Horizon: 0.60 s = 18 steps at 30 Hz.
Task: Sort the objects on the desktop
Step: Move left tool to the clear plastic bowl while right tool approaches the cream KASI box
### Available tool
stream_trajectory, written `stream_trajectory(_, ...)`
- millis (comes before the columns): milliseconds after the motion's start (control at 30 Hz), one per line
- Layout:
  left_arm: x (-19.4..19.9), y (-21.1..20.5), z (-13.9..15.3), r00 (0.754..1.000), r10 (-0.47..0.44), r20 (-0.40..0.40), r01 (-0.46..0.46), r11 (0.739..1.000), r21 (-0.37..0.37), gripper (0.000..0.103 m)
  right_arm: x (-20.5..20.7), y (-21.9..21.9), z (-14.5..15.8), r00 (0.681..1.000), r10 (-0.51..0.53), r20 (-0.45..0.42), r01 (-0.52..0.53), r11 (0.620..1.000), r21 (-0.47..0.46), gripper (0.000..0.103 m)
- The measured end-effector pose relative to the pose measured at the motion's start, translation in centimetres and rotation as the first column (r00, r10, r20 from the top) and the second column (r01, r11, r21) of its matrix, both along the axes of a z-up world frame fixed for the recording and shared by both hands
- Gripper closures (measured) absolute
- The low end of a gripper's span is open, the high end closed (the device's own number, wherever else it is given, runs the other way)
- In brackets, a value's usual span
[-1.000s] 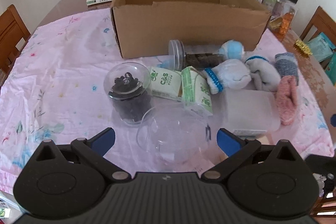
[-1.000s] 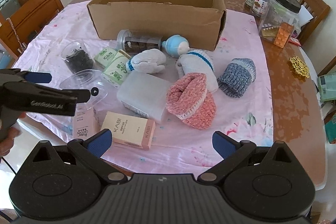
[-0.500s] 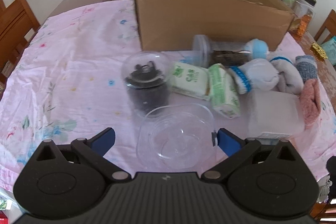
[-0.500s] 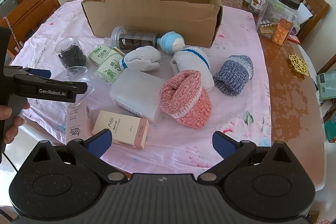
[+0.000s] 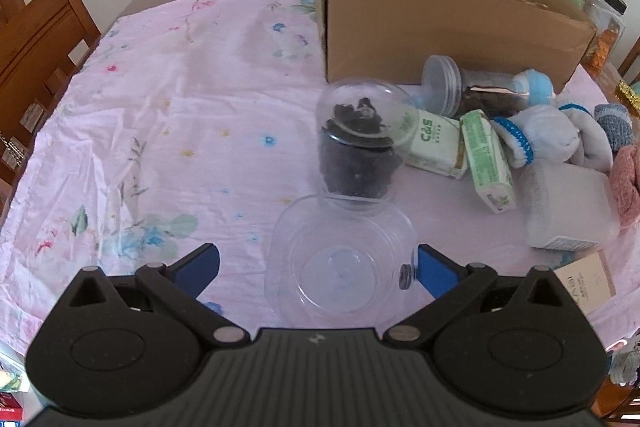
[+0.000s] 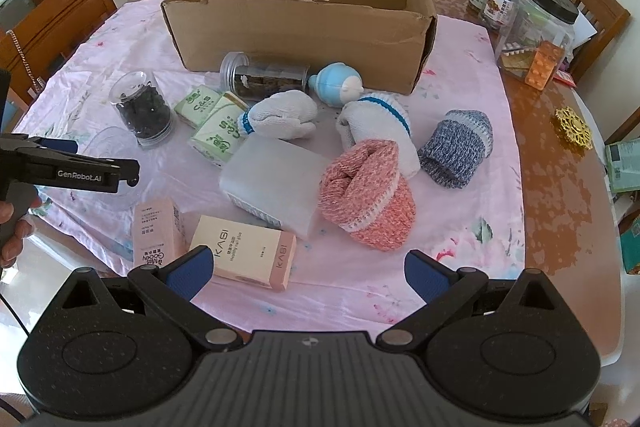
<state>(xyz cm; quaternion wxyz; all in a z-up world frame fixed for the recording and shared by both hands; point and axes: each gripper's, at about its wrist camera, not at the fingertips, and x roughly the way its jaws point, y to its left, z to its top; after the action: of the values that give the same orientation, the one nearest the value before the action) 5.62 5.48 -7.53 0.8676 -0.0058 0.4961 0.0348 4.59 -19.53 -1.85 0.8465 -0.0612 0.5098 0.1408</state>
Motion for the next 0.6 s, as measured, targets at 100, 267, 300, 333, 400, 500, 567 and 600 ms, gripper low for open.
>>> stream_trajectory(100,0.0,0.6,0.1,1.000,-0.019,0.005,0.019,1.000,0.007,0.001,-0.1,0.3,0.0,1.000,-0.006,-0.001,0.006,1.000,-0.004,0.000)
stream_trajectory(267,-0.2,1.1,-0.2,0.997,-0.074,0.007,0.074,0.997,-0.002,0.001,-0.4,0.8,-0.5,1.000,-0.012,-0.008,0.012,1.000,-0.005,0.000)
stream_trajectory(300,-0.2,1.1,-0.2,0.996,-0.087,0.004,0.087,0.996,-0.004,0.001,-0.4,0.9,-0.8,1.000,-0.015,-0.013,0.015,1.000,-0.004,0.000)
stream_trajectory(333,-0.3,1.0,-0.2,0.996,-0.094,0.006,0.094,0.996,-0.003,0.001,-0.5,1.0,-1.0,1.000,-0.016,-0.018,0.016,1.000,-0.002,0.000)
stream_trajectory(400,-0.3,1.0,-0.3,0.994,-0.110,0.009,0.110,0.994,-0.004,0.001,-0.6,1.2,-1.5,0.999,-0.020,-0.031,0.020,1.000,-0.002,0.000)
stream_trajectory(500,-0.2,0.8,-0.3,0.991,-0.130,0.011,0.130,0.991,-0.009,0.001,-0.8,1.7,-2.4,0.998,-0.029,-0.049,0.028,1.000,-0.004,0.000)
stream_trajectory(567,-0.3,0.7,-0.2,0.989,-0.144,0.017,0.144,0.990,-0.007,0.001,-0.9,2.1,-3.2,0.997,-0.038,-0.062,0.038,0.999,-0.002,0.000)
stream_trajectory(600,-0.4,0.6,-0.2,0.988,-0.154,0.019,0.154,0.988,-0.003,0.001,-0.8,2.2,-3.7,0.997,-0.041,-0.069,0.041,0.999,0.002,0.000)
